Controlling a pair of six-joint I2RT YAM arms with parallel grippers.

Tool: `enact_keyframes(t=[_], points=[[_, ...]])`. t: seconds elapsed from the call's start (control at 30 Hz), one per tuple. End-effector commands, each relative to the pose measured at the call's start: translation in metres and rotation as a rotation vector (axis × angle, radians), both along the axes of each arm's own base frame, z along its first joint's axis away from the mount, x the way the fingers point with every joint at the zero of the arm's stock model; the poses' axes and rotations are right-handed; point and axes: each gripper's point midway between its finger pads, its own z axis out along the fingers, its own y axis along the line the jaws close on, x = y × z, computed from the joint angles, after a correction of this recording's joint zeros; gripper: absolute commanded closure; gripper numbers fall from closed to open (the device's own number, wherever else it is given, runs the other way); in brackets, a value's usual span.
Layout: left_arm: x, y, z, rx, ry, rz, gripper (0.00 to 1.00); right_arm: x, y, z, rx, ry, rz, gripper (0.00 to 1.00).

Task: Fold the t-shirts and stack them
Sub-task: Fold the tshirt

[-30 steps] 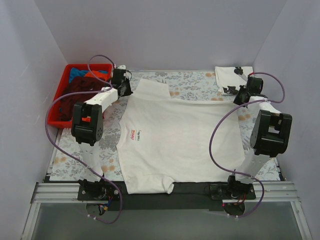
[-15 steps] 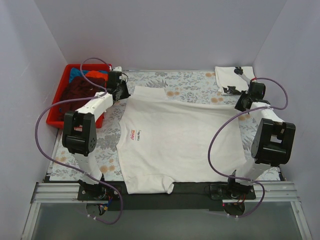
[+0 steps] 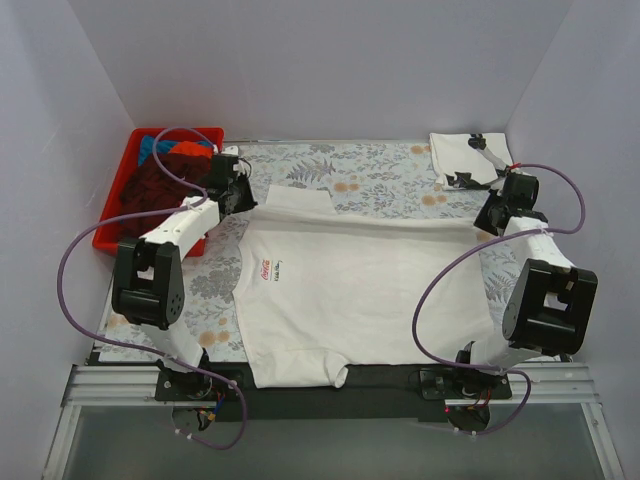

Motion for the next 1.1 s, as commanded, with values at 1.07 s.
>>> enact_keyframes(t=[1.07], points=[[-0.089,-0.001,-0.037,-0.042,0.140,-0.022,1.00,-0.075,-0.009,-0.031,-0.047,0.082,-0.102,0.99]])
